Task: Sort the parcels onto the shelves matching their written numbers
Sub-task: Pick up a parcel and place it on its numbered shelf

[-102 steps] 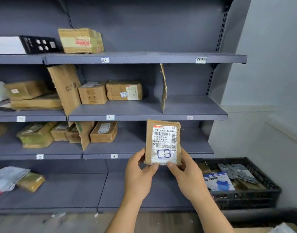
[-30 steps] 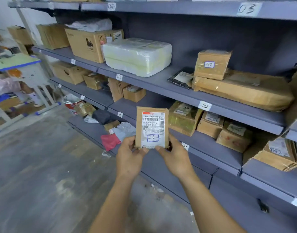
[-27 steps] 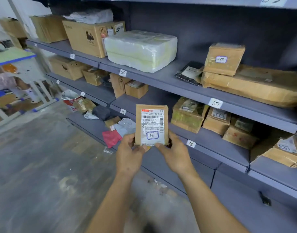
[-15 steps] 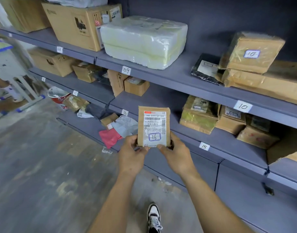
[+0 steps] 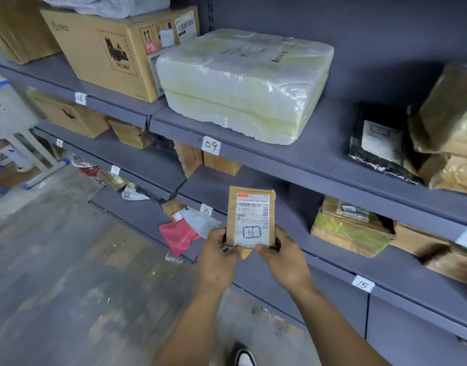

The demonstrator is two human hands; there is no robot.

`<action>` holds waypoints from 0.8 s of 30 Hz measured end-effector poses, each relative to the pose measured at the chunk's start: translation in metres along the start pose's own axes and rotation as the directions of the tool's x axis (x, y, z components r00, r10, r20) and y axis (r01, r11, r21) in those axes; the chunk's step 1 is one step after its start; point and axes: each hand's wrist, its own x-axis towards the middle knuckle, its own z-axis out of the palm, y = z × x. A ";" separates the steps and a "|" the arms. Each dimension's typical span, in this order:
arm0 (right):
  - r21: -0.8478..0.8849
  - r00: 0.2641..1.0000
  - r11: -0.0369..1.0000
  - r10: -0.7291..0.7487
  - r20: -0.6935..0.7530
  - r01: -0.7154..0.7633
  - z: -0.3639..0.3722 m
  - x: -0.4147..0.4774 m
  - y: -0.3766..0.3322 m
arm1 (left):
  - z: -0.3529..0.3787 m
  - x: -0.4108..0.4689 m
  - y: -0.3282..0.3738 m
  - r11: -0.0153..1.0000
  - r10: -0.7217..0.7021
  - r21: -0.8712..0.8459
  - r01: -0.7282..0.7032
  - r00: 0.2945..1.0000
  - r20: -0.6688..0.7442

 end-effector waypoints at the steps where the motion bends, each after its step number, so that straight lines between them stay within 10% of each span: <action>1: -0.005 1.000 1.000 0.012 -0.005 -0.012 0.003 0.006 -0.001 | -0.001 0.008 -0.001 1.000 -0.011 -0.005 0.011 1.000 0.005; 24: 0.026 0.914 0.974 0.220 -0.342 -0.225 0.093 0.140 -0.009 | -0.019 0.206 -0.031 0.943 0.149 0.232 -0.237 0.927 0.343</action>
